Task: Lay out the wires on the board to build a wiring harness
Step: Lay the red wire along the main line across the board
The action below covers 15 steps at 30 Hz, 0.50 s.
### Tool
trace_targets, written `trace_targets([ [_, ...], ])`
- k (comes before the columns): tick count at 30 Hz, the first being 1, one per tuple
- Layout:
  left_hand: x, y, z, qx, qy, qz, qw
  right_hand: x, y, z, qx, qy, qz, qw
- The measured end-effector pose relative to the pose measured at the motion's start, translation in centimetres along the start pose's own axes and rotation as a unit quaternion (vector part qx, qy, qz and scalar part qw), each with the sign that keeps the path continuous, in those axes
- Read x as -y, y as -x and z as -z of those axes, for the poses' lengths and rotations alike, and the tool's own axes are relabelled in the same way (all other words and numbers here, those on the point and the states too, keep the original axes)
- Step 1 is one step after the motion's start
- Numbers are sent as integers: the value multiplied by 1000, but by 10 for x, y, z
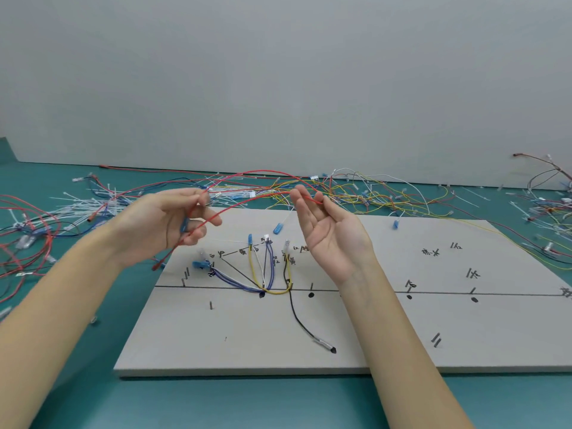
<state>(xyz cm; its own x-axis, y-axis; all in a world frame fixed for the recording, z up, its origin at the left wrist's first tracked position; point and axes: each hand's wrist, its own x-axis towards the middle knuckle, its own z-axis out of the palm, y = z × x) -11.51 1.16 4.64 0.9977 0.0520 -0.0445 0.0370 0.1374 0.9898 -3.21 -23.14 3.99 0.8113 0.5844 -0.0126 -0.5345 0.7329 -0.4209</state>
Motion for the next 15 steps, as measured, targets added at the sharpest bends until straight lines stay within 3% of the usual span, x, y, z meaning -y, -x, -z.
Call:
trace_targets([
  [5, -11, 8, 5, 24, 51, -20, 998, 0, -1, 1, -34, 33, 4, 999],
  [12, -9, 8, 11, 48, -40, 4, 998, 3, -2, 4, -66, 180, -44, 980],
  [15, -8, 10, 16, 111, -76, 30, 990, 3, 0, 5, -56, 229, -103, 966],
])
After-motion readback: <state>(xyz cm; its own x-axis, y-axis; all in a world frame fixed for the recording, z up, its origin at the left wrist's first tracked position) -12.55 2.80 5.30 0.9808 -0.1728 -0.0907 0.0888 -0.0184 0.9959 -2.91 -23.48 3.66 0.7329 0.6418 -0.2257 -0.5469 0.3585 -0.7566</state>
